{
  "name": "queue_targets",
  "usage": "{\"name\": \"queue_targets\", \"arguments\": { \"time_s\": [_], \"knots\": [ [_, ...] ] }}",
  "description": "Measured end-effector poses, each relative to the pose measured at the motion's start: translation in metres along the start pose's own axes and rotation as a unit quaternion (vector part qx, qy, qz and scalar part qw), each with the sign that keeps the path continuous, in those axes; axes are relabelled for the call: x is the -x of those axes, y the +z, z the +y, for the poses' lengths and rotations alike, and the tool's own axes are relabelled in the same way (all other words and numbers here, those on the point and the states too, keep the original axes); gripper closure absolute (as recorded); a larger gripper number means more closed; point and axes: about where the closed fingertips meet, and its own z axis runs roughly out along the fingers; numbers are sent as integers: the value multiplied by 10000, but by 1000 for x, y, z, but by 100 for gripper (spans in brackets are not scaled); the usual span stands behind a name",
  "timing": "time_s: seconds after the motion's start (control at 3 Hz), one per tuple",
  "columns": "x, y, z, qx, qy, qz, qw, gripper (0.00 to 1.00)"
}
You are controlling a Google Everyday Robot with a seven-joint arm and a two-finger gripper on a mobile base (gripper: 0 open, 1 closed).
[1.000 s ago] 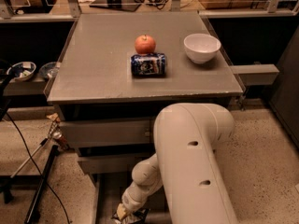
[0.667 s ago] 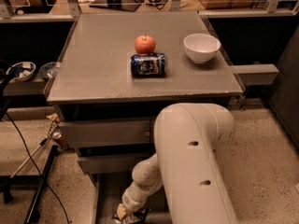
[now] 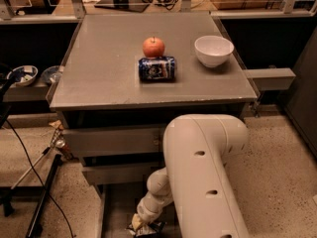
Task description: Place blue chip bag into bottom drawer
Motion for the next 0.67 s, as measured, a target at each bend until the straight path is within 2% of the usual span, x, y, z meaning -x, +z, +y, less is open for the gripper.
{"name": "queue_targets", "arguments": {
  "time_s": [0.33, 0.67],
  "knots": [
    [2, 2, -23, -41, 267, -13, 9996, 100],
    [6, 4, -37, -16, 451, -41, 9990, 100]
  ]
}}
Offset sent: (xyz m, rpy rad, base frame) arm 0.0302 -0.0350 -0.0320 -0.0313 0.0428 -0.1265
